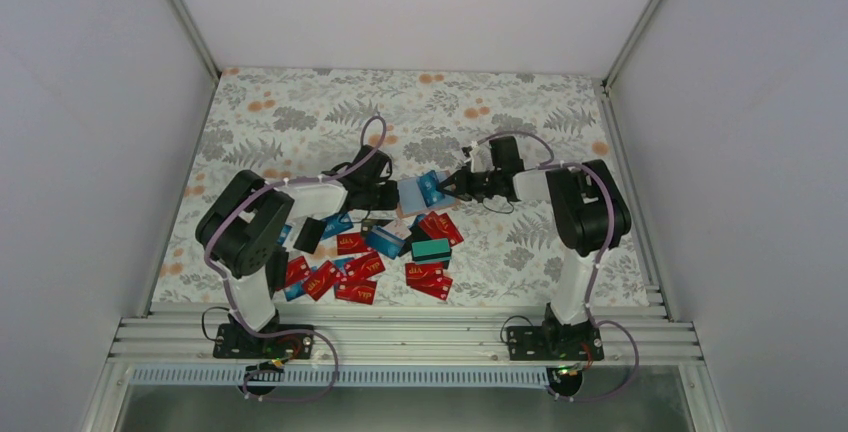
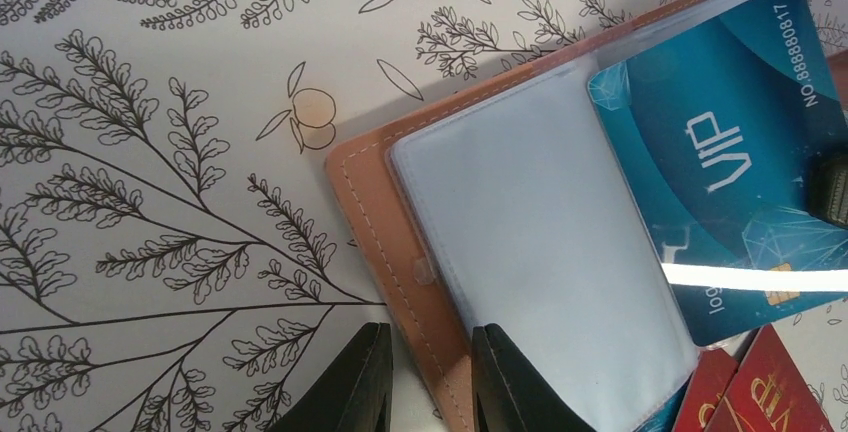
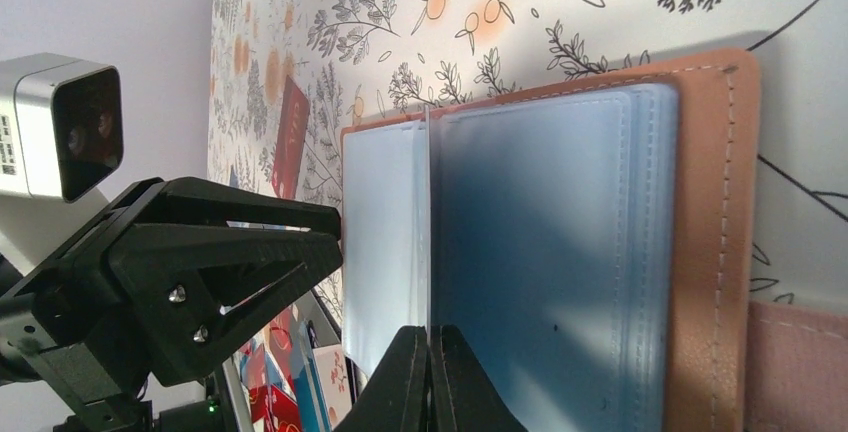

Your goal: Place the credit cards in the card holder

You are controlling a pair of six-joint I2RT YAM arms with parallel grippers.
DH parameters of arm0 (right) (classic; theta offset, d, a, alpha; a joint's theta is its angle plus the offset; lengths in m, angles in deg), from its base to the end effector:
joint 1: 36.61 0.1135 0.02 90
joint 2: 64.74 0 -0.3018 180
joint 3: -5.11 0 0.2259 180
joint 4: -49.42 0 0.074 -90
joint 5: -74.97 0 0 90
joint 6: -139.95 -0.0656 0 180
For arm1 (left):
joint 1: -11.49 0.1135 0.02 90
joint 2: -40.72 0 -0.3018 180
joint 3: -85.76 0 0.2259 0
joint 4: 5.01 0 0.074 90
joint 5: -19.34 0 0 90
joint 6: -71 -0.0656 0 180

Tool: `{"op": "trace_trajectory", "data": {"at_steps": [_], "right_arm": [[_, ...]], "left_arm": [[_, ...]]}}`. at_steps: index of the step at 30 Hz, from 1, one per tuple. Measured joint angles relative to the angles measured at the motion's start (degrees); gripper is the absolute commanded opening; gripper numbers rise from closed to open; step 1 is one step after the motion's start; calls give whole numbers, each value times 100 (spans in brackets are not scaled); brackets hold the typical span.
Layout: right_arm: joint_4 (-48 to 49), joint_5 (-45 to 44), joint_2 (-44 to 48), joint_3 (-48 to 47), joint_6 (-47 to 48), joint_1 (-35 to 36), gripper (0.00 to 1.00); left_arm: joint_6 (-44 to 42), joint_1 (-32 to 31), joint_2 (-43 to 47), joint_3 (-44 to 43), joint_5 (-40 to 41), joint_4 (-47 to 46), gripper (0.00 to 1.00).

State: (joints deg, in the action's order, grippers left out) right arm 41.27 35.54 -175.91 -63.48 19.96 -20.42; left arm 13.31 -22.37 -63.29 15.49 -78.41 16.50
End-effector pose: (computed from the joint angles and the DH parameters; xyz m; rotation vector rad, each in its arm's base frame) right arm 0.3398 0.1514 0.1525 -0.1173 2.5184 1.4281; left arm 0.2941 -0.2080 0.1666 0.0917 2.6403 -0.6011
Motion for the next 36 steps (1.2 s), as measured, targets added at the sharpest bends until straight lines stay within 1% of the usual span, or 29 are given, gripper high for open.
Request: {"op": "trace_trajectory", "data": {"at_steps": [6, 9, 25, 36], "right_arm": [[-28, 20, -76, -55, -52, 0, 4], [-81, 13, -90, -90, -103, 0, 4], [-363, -236, 184, -127, -289, 4, 4], [-391, -184, 192, -127, -295, 7, 4]], "left_arm": [[0, 0, -52, 0, -70, -81, 22], [0, 0, -55, 0, -87, -98, 19], [2, 0, -74, 0, -98, -129, 18], [2, 0, -74, 0, -101, -131, 18]]}}
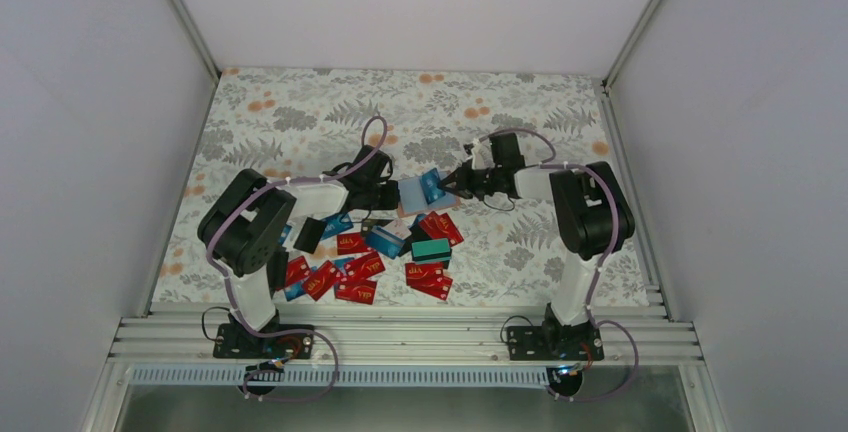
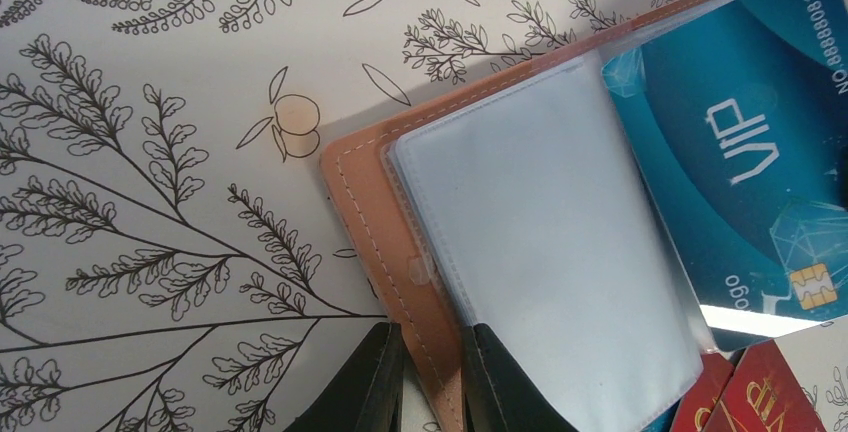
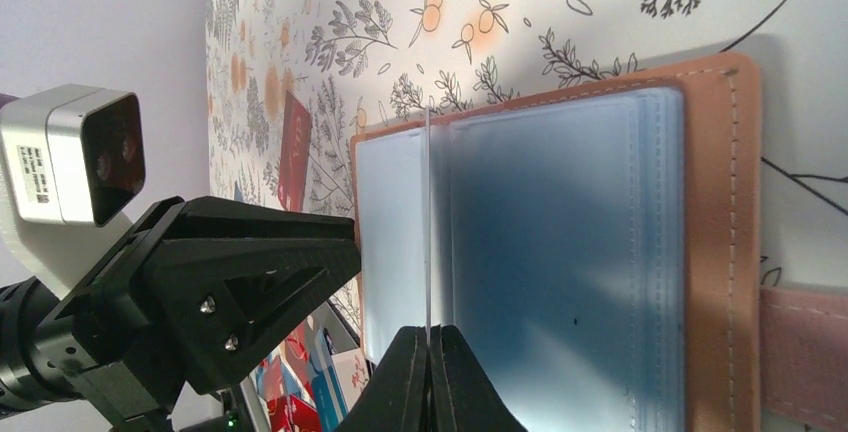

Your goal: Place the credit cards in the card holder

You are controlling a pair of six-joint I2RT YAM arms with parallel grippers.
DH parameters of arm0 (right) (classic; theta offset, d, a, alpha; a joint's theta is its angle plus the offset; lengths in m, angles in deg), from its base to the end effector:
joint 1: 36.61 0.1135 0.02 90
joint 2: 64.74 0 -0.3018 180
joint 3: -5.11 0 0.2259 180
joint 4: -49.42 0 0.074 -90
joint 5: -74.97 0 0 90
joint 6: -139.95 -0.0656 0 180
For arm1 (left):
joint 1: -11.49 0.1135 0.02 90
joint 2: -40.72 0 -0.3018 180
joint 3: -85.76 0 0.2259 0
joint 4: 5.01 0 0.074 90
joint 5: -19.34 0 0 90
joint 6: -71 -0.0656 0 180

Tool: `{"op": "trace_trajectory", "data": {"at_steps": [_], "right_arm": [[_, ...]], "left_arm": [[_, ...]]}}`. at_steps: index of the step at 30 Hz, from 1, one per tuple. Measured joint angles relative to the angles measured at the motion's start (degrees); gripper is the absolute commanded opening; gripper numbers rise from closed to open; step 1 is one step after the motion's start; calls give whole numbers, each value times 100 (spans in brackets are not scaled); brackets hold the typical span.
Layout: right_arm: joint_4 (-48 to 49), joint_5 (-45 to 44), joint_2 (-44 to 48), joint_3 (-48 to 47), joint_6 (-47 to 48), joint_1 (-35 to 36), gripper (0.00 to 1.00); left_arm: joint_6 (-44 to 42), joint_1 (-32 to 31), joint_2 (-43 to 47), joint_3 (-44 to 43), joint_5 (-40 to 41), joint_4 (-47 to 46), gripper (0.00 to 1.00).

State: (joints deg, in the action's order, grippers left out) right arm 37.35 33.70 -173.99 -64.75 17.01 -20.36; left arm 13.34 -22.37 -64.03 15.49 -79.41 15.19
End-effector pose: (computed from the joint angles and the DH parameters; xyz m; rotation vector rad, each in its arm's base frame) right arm 0.3387 0.1501 0.1633 -0.0291 2.5567 1.4074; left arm 0.2961 -0.2107 0.1642 0.0992 2.6354 -0.6274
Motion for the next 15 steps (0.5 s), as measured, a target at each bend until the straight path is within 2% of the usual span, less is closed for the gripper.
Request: {"op": "trace_trajectory", "data": {"at_steps": [15], "right_arm": [[-7, 66, -245, -136, 0, 103, 4]], "left_arm": [[0, 0, -31, 2, -13, -70, 16]]}}
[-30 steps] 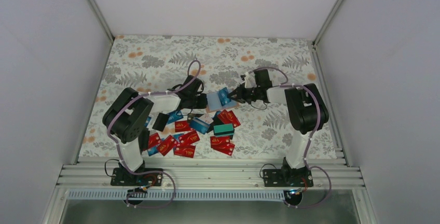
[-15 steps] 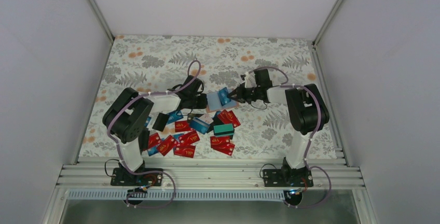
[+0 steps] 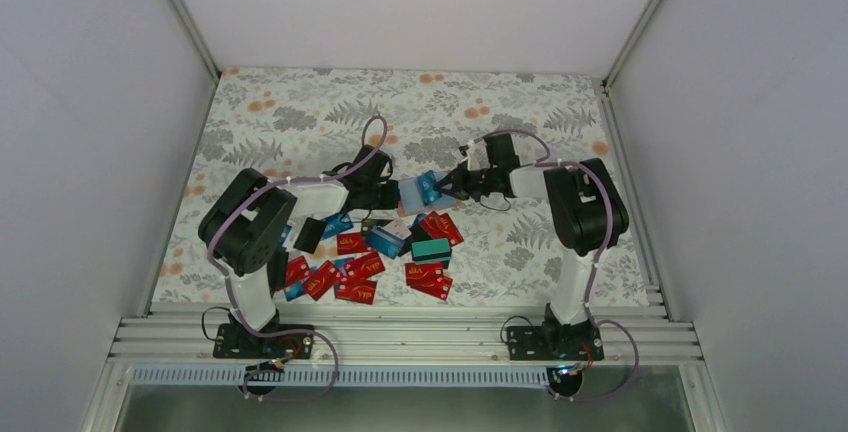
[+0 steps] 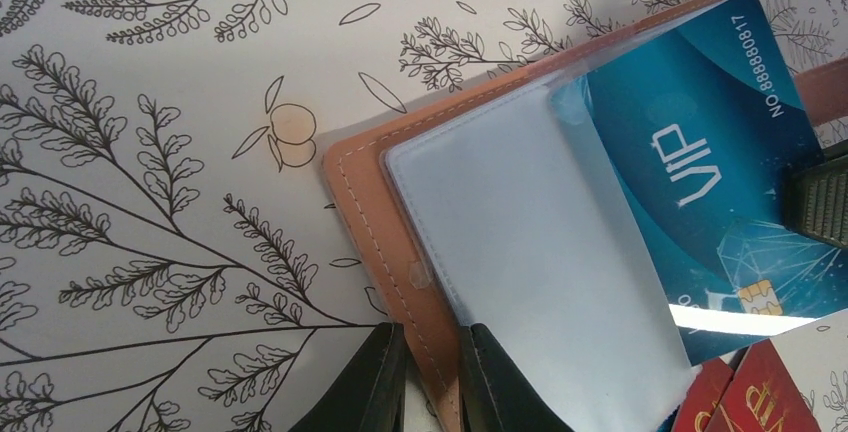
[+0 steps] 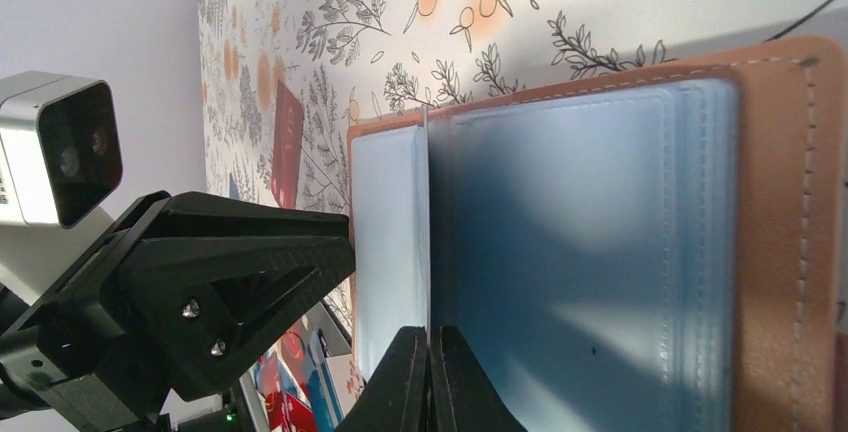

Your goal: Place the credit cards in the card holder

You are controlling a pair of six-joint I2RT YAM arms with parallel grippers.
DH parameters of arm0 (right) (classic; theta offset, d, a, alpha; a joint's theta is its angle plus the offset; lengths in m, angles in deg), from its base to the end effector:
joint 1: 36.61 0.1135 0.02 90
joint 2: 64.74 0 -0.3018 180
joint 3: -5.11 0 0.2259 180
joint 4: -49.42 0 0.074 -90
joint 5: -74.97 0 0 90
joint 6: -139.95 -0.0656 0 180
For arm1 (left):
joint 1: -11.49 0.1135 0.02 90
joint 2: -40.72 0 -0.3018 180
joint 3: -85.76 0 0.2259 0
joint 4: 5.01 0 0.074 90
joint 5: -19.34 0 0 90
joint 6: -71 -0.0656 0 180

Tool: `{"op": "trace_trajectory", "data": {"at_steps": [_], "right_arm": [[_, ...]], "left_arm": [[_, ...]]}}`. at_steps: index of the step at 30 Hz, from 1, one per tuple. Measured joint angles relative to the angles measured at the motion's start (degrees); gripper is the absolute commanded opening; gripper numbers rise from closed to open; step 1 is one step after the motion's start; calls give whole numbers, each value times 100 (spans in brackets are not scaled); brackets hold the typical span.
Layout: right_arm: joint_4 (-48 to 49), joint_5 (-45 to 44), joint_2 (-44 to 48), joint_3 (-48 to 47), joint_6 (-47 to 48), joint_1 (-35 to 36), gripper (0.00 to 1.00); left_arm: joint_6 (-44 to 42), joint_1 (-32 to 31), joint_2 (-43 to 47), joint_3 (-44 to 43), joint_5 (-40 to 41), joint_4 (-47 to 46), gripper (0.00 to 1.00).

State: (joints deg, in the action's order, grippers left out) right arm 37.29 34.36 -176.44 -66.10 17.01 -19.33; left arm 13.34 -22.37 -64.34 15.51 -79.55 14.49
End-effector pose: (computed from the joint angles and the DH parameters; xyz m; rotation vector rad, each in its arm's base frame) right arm 0.3426 0.1587 0.1545 -0.0456 2.5808 1.4281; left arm 0.2973 -0.2117 0.1632 0.1007 2.6297 -0.6338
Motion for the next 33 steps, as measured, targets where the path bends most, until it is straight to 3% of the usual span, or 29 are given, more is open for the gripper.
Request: {"op": "trace_trajectory", "data": {"at_steps": [33], "right_arm": [[-4, -157, -170, -208, -328, 509, 4]], "left_arm": [[0, 42, -37, 35, -74, -157, 14]]}}
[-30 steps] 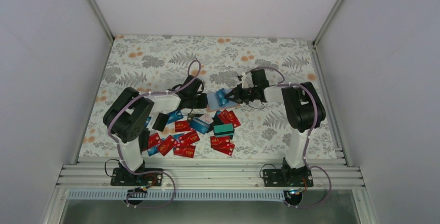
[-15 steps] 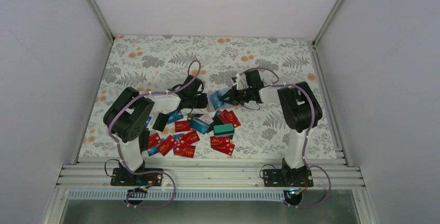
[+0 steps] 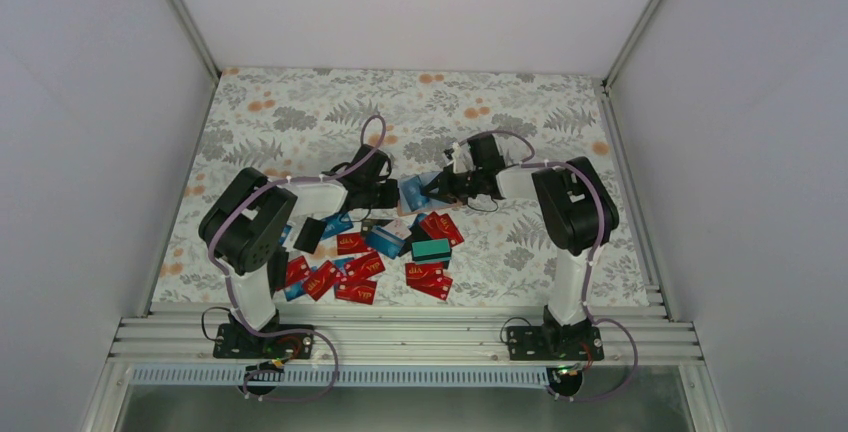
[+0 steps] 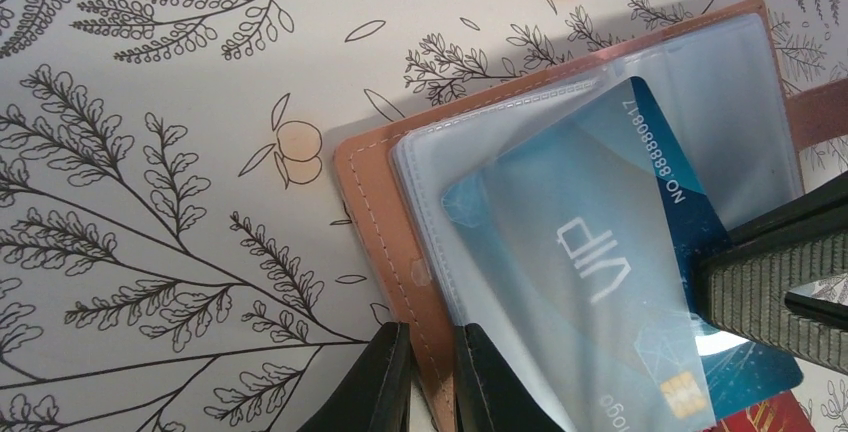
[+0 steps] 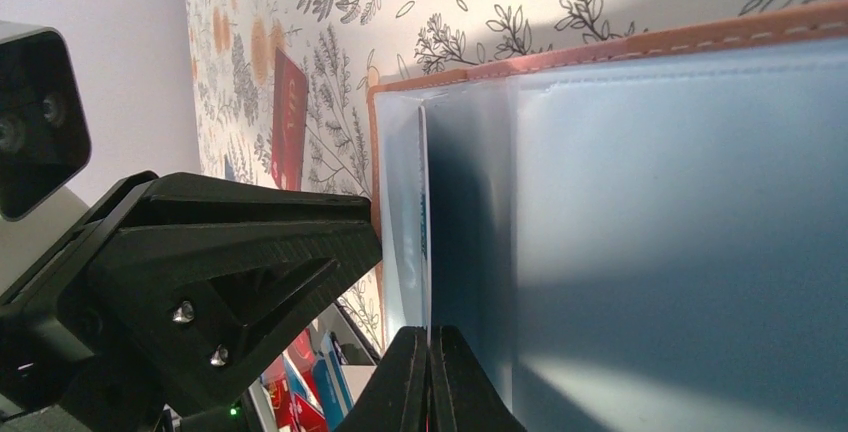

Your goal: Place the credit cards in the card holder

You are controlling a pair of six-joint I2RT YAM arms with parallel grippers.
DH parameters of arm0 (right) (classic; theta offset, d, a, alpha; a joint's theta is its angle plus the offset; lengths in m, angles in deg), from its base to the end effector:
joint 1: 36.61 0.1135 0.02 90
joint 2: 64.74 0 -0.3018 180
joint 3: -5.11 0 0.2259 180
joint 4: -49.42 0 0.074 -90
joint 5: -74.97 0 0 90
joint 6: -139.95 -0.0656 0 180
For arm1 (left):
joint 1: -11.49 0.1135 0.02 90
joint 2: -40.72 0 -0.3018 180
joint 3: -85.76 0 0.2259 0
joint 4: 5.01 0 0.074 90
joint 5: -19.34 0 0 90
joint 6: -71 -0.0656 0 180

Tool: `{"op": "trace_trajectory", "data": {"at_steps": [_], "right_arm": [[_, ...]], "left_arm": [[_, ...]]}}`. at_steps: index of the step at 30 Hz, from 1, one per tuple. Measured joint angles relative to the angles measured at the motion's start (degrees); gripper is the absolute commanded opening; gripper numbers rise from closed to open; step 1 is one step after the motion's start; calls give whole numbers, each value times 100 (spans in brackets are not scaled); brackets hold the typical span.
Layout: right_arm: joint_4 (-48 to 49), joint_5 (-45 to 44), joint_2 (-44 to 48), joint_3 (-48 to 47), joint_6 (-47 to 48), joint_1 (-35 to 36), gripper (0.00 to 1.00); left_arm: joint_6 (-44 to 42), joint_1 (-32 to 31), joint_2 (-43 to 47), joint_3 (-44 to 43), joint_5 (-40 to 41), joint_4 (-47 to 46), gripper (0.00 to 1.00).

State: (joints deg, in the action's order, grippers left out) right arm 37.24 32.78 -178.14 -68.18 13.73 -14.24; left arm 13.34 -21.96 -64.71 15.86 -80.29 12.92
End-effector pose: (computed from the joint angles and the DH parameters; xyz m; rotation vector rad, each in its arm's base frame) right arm 0.3374 0.1914 0.1515 -0.0773 2.6316 1.4412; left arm 0.2999 -0.2113 0.1617 0.0982 2.6176 -0.6547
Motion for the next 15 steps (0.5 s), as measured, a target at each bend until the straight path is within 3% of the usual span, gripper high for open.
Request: {"op": "trace_trajectory", "data": {"at_steps": [15], "right_arm": [[59, -426, 190, 68, -249, 46, 4]], "left_arm": [[2, 9, -33, 9, -31, -96, 13]]}}
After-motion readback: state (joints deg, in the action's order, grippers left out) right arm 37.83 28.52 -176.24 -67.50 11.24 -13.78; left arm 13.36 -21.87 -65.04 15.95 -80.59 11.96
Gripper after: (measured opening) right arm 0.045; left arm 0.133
